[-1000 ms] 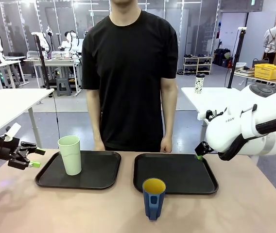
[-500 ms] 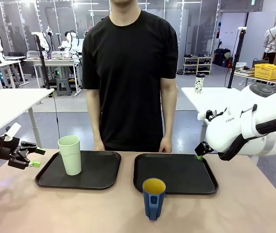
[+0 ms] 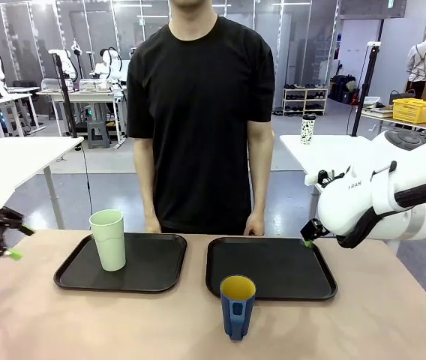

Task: Sort and store the cups by type.
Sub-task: Pick up the Handle plastic cup and place it into the empty Flat Tray.

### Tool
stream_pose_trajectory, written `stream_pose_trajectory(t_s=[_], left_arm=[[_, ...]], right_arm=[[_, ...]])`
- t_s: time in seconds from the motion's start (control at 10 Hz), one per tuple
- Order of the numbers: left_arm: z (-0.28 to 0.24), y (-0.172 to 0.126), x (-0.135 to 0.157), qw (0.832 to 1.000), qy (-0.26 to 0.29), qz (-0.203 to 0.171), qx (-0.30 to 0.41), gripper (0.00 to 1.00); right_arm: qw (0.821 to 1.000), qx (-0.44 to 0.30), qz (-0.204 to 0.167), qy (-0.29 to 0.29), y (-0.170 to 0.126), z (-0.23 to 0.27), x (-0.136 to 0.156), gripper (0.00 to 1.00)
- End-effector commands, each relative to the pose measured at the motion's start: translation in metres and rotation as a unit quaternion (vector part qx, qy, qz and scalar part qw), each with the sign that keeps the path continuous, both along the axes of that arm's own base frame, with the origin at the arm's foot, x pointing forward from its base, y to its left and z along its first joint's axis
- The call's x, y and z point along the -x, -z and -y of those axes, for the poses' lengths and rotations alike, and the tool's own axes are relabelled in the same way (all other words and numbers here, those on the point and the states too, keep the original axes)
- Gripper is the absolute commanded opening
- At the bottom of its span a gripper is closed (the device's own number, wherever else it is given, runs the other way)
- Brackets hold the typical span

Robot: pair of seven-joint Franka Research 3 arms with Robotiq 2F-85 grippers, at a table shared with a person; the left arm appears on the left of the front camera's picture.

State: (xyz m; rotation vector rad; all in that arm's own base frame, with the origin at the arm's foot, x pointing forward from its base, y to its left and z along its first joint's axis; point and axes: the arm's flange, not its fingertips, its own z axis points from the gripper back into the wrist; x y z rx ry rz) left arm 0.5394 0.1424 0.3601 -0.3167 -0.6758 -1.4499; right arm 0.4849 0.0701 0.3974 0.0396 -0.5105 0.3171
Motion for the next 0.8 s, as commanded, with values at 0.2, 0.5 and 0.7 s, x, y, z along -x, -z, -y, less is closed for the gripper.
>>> stream_pose_trajectory(t_s=[0.2, 0.5, 0.7], left_arm=[[0.012, -0.019, 0.048, 0.984, -0.055, -0.058, -0.161, 1.0], [-0.004, -0.021, 0.04, 0.988, -0.04, -0.029, -0.144, 1.0], [-0.004, -0.021, 0.04, 0.988, -0.04, -0.029, -0.144, 1.0]], right_arm=[[1.0, -0.003, 0.003, 0.002, 0.0, 0.002, -0.001, 1.0], [1.0, -0.003, 0.003, 0.002, 0.0, 0.002, -0.001, 1.0], [1.0, -0.003, 0.003, 0.002, 0.0, 0.002, -0.001, 1.0]])
